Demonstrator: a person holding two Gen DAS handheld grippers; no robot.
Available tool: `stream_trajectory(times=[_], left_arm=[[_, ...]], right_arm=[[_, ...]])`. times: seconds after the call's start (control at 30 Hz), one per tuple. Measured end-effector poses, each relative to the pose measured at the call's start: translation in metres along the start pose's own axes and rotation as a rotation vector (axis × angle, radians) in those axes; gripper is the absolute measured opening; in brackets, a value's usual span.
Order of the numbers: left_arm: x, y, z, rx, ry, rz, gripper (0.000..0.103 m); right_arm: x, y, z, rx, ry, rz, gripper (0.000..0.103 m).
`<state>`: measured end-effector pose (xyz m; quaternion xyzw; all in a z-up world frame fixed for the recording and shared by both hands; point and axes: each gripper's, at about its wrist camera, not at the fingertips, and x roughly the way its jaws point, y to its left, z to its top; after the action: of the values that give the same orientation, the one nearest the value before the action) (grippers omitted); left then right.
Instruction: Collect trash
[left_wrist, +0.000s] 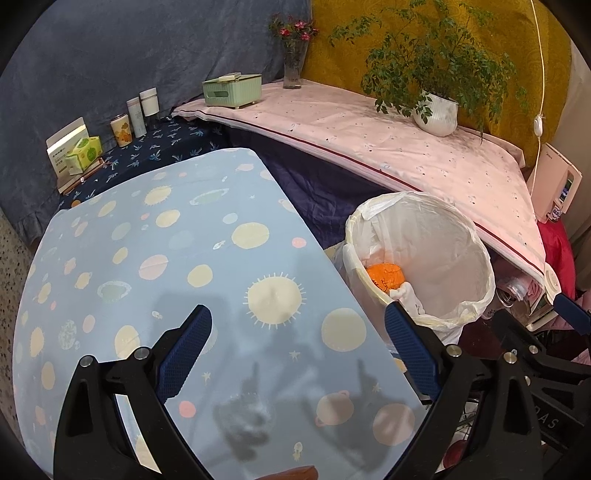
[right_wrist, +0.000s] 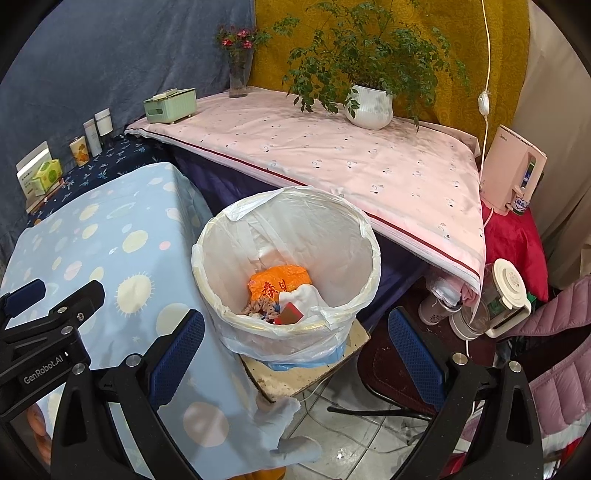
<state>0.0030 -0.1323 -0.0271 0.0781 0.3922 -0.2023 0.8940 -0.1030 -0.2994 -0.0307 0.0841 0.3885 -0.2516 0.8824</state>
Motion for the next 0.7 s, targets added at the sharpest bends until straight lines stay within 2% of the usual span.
stream_trajectory(times=[0.7], left_arm=[[-0.005, -0.012, -0.004, 0.032, -0.018, -0.005, 0.090]], right_arm=[[-0.001, -0.008, -0.004, 0.003, -0.003, -0.011, 0.096]])
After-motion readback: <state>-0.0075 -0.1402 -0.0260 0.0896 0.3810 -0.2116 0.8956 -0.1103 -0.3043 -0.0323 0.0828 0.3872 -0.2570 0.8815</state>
